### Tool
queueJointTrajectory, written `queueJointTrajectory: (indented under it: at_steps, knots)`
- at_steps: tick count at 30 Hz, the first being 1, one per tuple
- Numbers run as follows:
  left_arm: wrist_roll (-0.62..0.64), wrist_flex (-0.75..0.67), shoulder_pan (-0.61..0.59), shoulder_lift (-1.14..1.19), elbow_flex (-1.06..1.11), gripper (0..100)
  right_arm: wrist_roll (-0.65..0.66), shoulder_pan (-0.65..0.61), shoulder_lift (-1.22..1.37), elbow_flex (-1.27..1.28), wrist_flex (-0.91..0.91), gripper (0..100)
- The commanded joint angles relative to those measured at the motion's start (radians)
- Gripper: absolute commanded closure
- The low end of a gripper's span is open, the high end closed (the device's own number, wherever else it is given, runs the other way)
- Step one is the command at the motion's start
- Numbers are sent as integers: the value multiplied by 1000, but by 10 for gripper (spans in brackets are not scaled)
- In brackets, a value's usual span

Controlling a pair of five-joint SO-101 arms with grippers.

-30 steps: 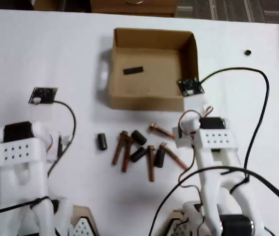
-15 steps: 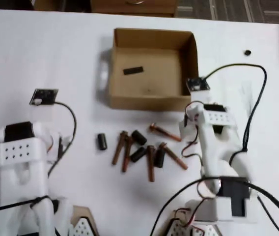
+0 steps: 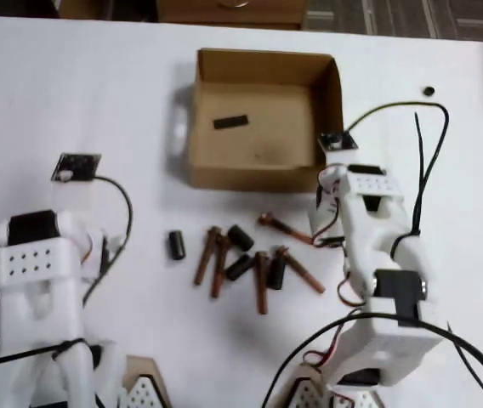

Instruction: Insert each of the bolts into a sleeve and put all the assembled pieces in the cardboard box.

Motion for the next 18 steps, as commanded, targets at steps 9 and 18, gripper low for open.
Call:
queueJointTrajectory:
  at_steps: [9,18]
  knots:
    - [212,-35,434,3,-13,977,-5,30,39,-64,44,978]
    - [350,-51,715,49,-163,977,-5,157,-240,-60,147,978]
